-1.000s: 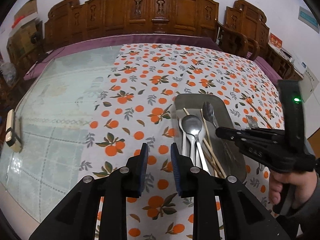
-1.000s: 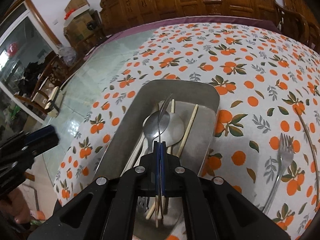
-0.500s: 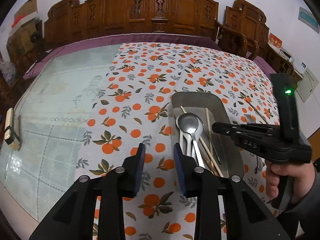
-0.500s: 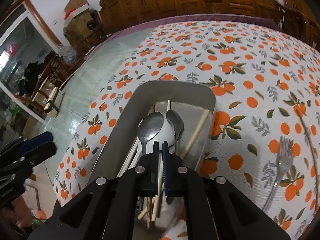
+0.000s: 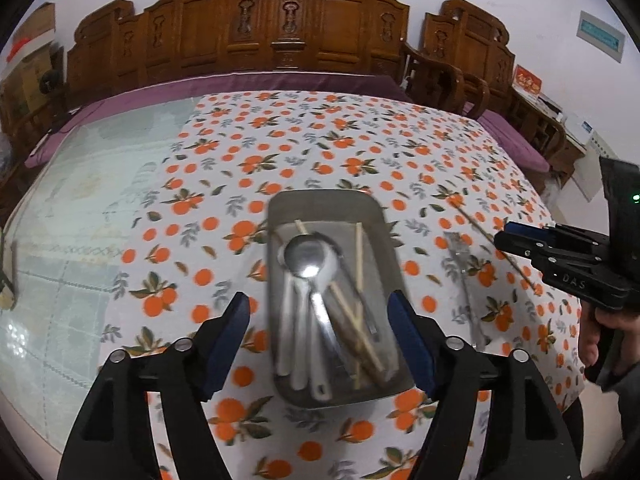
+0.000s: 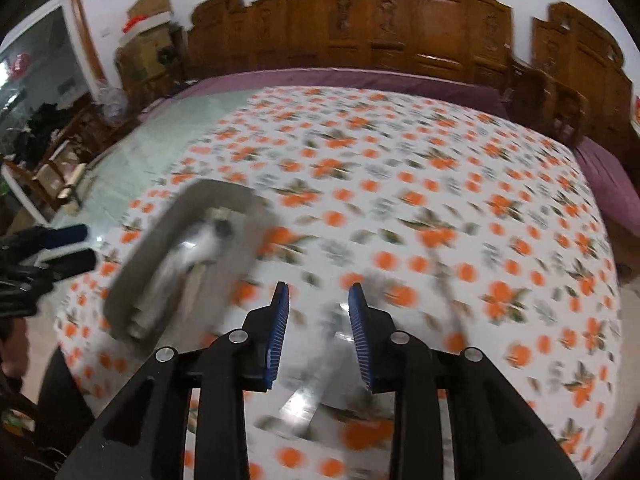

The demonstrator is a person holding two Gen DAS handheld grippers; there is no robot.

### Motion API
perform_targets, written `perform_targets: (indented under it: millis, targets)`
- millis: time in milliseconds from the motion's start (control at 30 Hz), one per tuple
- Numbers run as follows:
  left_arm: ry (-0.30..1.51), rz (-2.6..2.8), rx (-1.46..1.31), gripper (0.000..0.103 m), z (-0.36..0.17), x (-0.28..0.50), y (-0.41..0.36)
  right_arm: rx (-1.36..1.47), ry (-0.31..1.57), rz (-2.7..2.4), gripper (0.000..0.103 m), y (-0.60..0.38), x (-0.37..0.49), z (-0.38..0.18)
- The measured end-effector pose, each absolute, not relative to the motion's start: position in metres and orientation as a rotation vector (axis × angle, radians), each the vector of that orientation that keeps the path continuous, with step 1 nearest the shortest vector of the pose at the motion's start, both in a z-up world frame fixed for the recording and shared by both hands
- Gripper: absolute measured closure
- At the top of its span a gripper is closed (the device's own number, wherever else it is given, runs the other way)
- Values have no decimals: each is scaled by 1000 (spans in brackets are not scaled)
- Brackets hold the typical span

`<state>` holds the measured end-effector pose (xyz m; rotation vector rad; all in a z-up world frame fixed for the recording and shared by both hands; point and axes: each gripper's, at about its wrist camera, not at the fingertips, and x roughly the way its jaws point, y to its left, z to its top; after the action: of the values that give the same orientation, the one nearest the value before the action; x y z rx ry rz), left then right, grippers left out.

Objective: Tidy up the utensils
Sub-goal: 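Grasp the long bamboo chopstick with the right tool while the left reaches the metal fork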

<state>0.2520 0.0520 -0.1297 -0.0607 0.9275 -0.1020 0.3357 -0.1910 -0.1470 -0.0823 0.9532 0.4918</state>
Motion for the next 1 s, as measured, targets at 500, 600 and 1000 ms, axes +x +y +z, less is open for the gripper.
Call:
perform_targets:
  millis: [500, 600, 1000]
  targets:
    - [963, -165, 8, 31, -143, 274, -26, -174, 1090, 417, 70, -265, 378, -217]
    - [975, -173, 24, 31, -148, 279, -39, -201, 1106, 436, 74, -264, 384, -222]
    - [1012, -203, 60, 31, -171, 302, -85, -220, 1148, 456, 97, -279, 377, -230]
